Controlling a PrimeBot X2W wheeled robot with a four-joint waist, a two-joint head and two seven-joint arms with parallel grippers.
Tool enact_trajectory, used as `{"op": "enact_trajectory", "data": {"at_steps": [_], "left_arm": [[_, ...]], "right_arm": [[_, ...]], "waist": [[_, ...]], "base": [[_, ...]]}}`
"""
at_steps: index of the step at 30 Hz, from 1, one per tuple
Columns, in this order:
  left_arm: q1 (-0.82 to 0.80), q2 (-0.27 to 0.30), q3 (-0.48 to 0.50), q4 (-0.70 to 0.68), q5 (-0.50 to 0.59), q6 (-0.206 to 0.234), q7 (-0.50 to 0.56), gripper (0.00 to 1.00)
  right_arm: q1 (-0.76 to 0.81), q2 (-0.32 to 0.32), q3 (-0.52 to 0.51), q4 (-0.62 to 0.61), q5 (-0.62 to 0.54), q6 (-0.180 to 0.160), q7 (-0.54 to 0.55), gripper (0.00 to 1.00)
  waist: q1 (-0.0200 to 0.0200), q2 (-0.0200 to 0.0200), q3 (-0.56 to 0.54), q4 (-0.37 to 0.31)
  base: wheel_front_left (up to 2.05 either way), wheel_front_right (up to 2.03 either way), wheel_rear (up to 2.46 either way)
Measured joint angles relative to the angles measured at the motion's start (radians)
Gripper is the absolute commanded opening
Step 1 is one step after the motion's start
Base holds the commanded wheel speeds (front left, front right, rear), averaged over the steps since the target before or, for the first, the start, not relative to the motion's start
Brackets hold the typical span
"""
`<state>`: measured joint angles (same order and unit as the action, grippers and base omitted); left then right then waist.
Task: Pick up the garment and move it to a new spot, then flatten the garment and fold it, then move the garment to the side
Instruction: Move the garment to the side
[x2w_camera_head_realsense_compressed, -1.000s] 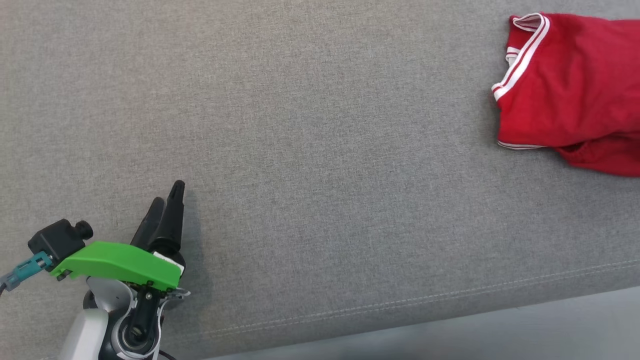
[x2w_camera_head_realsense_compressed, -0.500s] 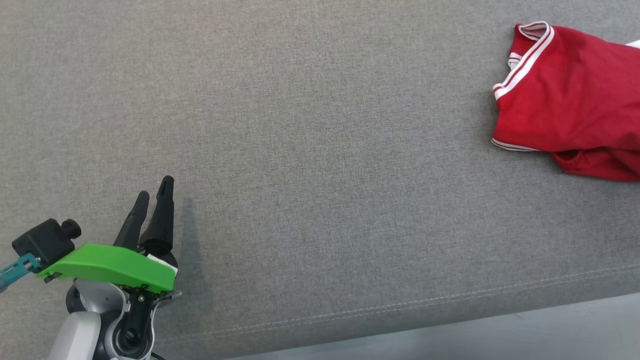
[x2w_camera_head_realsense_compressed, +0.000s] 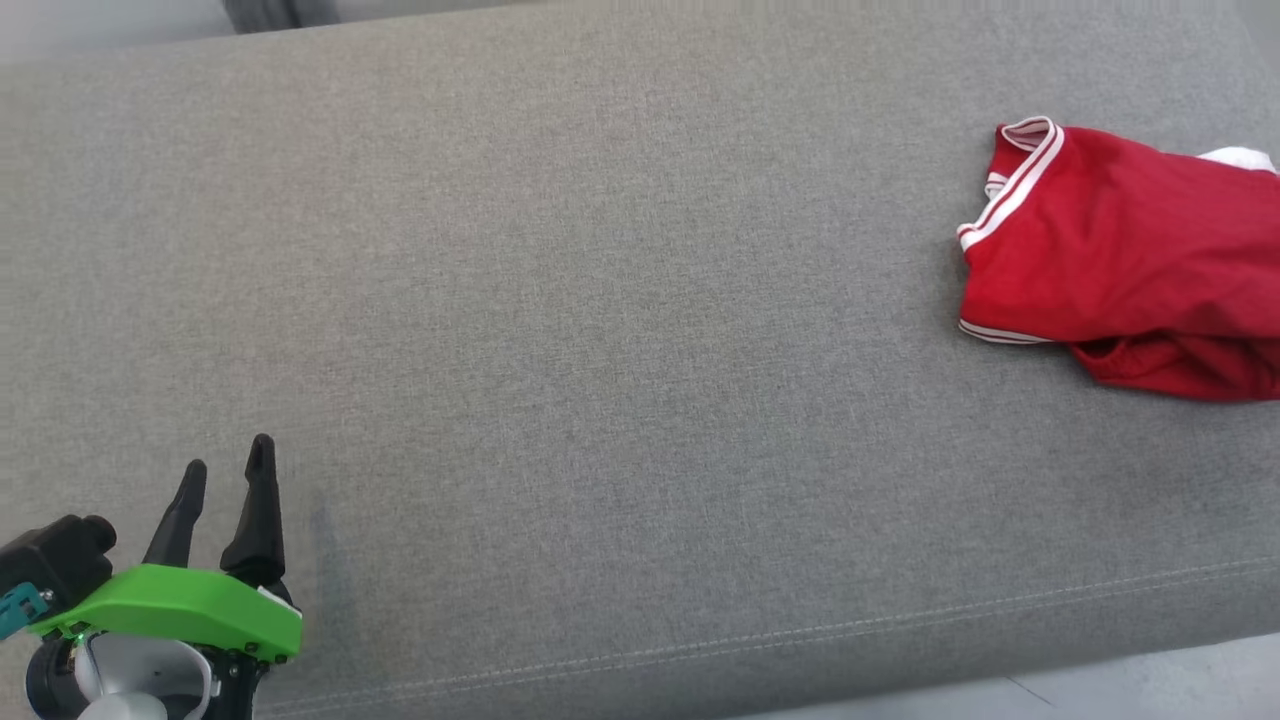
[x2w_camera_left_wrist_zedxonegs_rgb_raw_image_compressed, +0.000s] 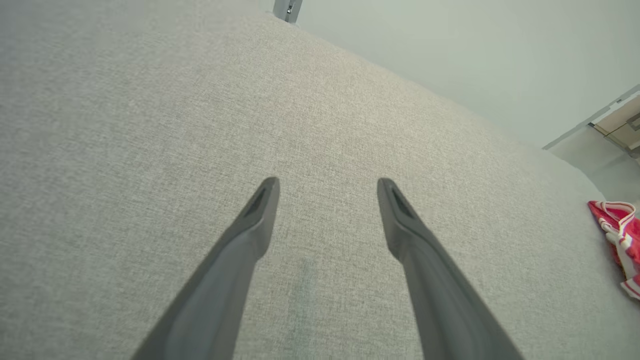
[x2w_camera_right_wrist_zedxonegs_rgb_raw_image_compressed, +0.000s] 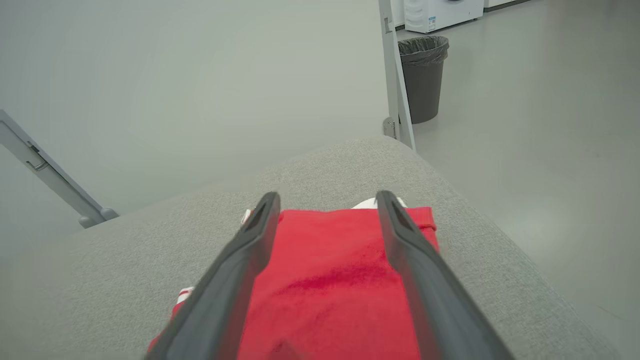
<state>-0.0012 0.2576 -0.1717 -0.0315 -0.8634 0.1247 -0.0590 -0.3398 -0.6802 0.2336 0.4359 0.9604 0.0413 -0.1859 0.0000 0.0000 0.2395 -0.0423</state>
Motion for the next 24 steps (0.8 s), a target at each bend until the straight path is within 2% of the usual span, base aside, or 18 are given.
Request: {"op": "enact_trajectory", "data": {"at_steps": [8,14,17,24], "left_arm": [[0.015,0.039,-0.060,0.041,0.149,0.000,-0.039,1.00],[0.071,0.051,-0.056,0.082,0.202,0.000,-0.083,1.00],[0.105,0.055,-0.060,0.096,0.215,0.000,-0.102,1.00],[0.136,0.052,-0.086,0.115,0.249,0.000,-0.138,1.00]], "right_arm": [[0.106,0.078,0.028,-0.092,-0.031,-0.028,-0.047,1.00],[0.189,0.142,0.082,-0.153,-0.081,-0.045,-0.053,1.00],[0.211,0.147,0.128,-0.184,-0.164,-0.062,-0.057,1.00],[0.278,0.147,0.157,-0.215,-0.300,-0.139,-0.063,1.00]], "waist": [[0.0000,0.0000,-0.077,0.029],[0.0000,0.0000,-0.131,0.056],[0.0000,0.0000,-0.159,0.061],[0.0000,0.0000,-0.217,0.058]], "base": [[0.00,0.00,0.00],[0.00,0.00,0.00],[0.00,0.00,0.00],[0.00,0.00,0.00]]}}
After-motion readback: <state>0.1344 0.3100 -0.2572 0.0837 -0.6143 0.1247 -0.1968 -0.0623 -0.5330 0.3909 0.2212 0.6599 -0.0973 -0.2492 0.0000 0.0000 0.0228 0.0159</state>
